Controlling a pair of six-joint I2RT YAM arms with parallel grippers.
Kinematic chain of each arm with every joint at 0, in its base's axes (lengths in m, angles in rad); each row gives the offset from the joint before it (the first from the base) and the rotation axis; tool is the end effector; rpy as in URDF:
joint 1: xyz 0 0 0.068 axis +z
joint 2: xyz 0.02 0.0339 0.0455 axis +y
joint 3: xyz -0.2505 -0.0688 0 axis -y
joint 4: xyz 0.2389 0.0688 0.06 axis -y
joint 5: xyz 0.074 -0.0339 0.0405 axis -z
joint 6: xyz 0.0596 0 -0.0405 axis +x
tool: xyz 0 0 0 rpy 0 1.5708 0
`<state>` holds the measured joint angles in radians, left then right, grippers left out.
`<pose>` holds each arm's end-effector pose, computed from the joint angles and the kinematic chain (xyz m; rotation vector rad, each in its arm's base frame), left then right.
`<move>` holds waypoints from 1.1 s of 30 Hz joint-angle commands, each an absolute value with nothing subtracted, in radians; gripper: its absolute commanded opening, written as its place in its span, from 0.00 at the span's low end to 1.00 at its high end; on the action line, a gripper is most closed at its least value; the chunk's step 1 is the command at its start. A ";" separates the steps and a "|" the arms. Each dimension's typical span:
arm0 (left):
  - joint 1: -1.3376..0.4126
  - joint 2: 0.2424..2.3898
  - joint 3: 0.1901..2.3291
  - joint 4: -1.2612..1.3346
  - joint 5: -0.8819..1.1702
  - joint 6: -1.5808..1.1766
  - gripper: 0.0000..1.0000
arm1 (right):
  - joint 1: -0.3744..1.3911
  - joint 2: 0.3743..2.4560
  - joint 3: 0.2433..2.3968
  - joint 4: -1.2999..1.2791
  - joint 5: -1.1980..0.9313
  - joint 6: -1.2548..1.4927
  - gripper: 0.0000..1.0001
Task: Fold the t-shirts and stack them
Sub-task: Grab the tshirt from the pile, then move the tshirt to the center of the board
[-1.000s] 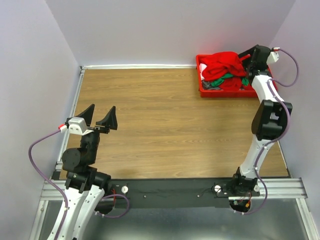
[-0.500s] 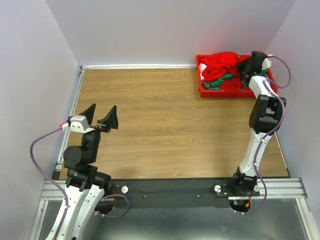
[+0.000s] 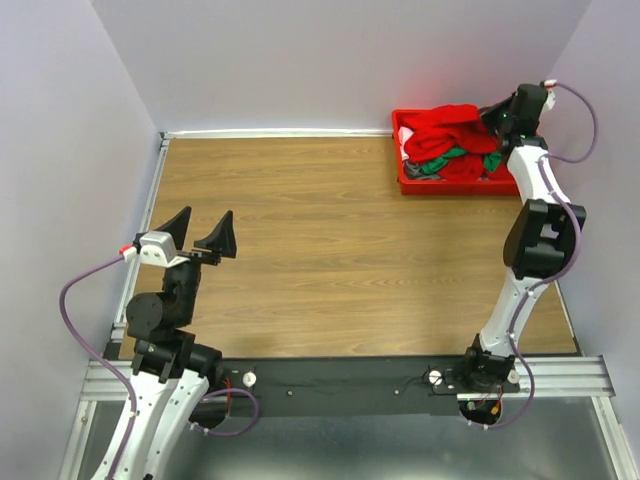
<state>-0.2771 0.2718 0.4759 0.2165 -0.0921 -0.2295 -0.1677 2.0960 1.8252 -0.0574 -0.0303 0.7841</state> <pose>0.1190 -0.0282 0.3424 -0.0547 1.1595 -0.3960 0.5113 -0.0847 0.2811 0.8628 1.7196 0.4455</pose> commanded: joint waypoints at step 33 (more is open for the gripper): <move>-0.288 0.207 0.476 0.210 -0.011 -0.238 0.99 | 0.126 1.370 1.867 -0.056 -0.717 0.652 0.06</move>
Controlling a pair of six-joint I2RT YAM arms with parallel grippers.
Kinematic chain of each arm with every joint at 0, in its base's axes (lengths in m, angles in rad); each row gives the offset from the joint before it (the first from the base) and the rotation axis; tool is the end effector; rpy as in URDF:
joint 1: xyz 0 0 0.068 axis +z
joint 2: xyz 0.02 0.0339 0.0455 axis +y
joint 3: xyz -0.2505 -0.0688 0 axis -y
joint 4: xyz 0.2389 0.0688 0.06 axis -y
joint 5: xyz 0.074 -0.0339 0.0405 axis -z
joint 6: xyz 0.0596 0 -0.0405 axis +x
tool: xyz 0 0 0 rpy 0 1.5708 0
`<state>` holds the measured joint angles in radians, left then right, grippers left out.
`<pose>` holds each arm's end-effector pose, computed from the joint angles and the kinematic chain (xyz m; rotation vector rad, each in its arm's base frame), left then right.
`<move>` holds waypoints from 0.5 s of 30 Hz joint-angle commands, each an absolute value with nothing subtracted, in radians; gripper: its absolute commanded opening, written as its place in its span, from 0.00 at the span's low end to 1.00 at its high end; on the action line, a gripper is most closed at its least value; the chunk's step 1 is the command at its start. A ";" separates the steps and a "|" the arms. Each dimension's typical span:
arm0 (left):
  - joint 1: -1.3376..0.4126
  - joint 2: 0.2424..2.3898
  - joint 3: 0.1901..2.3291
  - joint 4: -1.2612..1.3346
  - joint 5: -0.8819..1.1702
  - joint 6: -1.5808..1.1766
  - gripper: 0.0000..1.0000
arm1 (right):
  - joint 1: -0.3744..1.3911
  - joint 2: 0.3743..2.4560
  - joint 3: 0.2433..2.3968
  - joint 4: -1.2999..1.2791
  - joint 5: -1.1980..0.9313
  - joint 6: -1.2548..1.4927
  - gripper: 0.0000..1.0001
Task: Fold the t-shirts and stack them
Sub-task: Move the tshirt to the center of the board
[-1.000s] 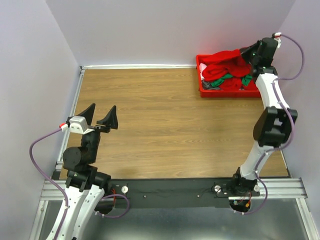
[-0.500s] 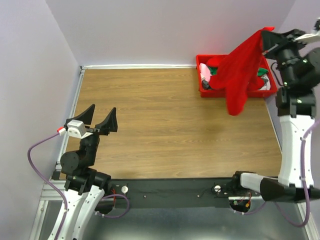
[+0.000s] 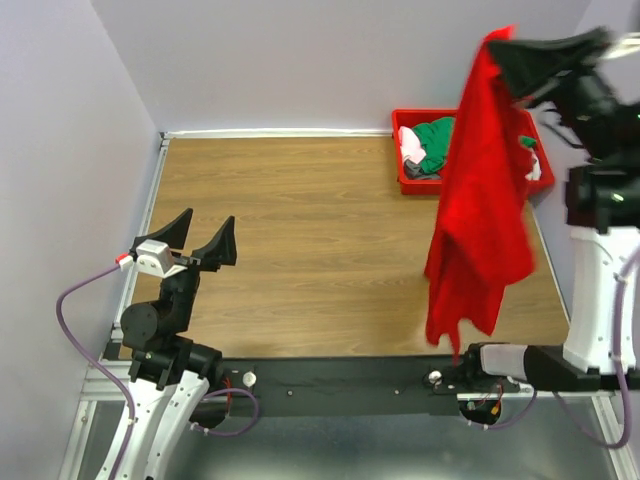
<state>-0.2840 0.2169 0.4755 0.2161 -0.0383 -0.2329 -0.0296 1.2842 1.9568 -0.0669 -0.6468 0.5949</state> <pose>0.1060 -0.0286 0.3476 -0.0064 1.1067 -0.4427 0.1996 0.0300 0.6188 -0.2884 1.0976 0.8166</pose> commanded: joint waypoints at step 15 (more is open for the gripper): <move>-0.288 0.235 0.480 0.196 -0.037 -0.256 0.99 | 0.706 2.063 1.945 -0.155 -0.270 0.431 0.71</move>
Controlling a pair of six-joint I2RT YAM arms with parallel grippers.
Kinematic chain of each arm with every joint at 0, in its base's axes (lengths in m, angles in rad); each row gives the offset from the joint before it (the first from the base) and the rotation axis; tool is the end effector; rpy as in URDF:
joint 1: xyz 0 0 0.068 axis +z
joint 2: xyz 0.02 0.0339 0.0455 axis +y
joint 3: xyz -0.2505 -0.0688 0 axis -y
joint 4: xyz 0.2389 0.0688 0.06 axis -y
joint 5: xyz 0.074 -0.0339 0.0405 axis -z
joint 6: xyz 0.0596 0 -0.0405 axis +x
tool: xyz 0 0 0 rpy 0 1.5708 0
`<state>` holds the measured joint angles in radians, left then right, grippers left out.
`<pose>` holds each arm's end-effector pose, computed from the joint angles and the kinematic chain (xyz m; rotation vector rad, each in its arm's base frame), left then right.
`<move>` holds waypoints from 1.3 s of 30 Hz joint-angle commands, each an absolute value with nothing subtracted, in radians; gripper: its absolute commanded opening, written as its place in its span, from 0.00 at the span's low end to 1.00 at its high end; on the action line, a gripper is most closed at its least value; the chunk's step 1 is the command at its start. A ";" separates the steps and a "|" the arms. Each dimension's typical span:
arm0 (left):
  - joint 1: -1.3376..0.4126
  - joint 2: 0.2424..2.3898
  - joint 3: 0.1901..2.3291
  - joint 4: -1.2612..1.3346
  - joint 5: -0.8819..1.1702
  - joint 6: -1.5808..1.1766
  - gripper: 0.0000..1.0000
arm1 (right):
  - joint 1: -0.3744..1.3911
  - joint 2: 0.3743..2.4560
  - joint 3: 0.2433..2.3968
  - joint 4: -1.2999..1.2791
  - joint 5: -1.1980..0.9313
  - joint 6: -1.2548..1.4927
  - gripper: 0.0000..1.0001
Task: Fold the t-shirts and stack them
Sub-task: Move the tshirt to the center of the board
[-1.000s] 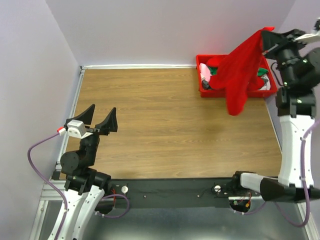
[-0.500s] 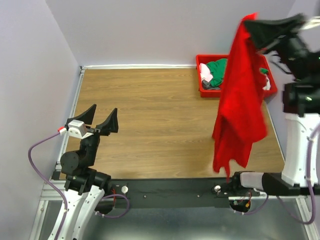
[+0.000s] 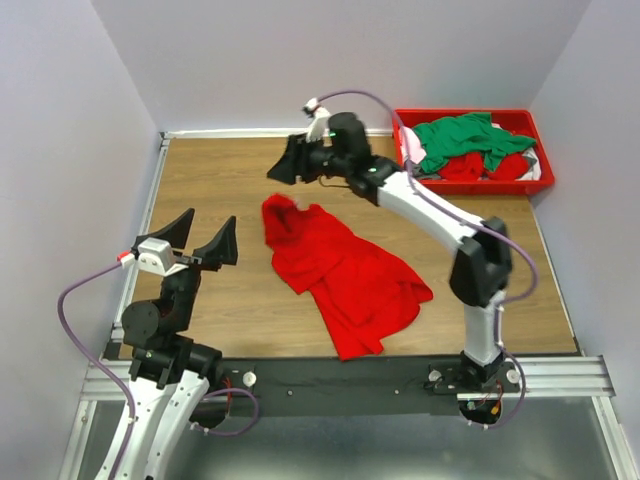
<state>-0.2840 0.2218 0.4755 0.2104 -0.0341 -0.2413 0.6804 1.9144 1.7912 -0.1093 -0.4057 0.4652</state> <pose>0.1074 -0.0292 0.3464 -0.0070 1.1178 -0.4512 0.3538 0.3166 0.3499 -0.5170 1.8766 1.1556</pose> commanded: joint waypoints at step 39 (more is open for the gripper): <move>-0.287 0.336 0.495 0.183 -0.017 -0.247 0.99 | 0.299 1.144 0.721 -0.391 -0.267 0.551 0.63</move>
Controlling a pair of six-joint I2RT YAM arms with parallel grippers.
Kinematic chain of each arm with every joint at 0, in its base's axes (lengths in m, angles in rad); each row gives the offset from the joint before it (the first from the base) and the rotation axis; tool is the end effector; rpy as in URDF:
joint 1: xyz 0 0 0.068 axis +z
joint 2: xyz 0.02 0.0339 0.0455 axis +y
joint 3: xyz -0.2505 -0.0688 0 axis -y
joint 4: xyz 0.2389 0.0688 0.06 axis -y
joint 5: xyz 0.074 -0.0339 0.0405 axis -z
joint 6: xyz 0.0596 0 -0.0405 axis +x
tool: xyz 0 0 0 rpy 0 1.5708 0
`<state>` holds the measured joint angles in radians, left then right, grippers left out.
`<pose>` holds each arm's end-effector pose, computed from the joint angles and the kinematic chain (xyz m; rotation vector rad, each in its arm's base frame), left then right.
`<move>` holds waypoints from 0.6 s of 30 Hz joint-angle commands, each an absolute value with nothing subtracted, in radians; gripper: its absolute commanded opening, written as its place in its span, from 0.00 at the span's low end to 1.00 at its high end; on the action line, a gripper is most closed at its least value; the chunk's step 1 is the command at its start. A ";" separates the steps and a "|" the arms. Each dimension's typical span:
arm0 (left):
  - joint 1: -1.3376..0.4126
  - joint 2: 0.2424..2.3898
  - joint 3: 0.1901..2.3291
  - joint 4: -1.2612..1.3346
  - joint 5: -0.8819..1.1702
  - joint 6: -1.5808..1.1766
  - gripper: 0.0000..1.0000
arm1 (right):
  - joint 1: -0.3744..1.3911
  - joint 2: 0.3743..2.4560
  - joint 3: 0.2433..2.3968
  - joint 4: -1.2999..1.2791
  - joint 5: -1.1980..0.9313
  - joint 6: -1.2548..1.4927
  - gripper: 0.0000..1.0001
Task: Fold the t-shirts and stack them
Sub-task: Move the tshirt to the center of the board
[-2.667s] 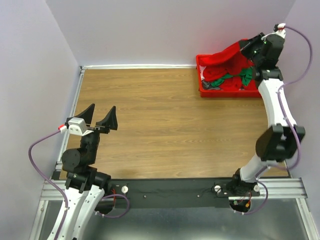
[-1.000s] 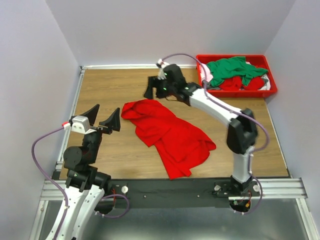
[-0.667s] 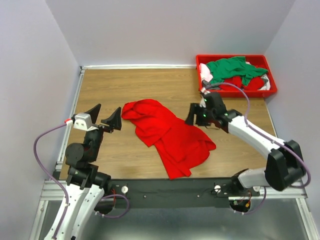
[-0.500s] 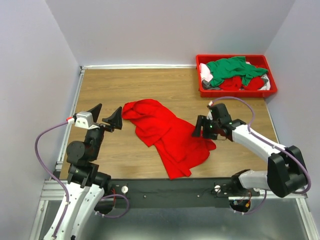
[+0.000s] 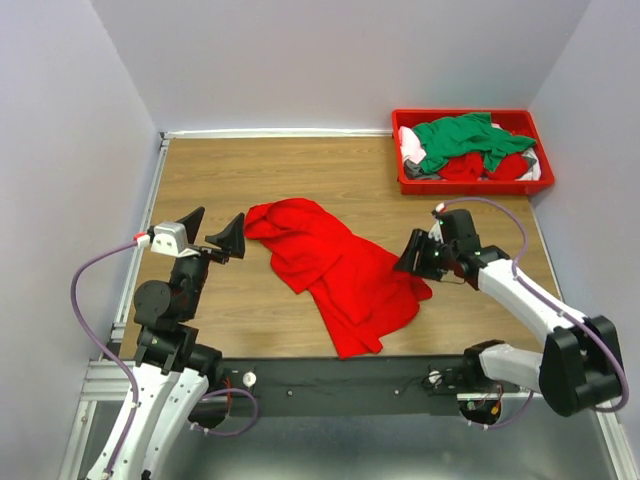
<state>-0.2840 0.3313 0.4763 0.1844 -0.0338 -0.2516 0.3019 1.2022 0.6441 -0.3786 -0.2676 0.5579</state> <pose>0.1323 -0.0365 0.3321 -0.0093 1.2537 -0.4435 0.2264 0.0870 0.1656 0.2174 2.5868 0.6720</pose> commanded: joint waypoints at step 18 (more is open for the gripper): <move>-0.287 0.341 0.500 0.173 -0.020 -0.244 0.98 | 0.302 1.322 0.600 -0.347 -0.290 0.548 0.63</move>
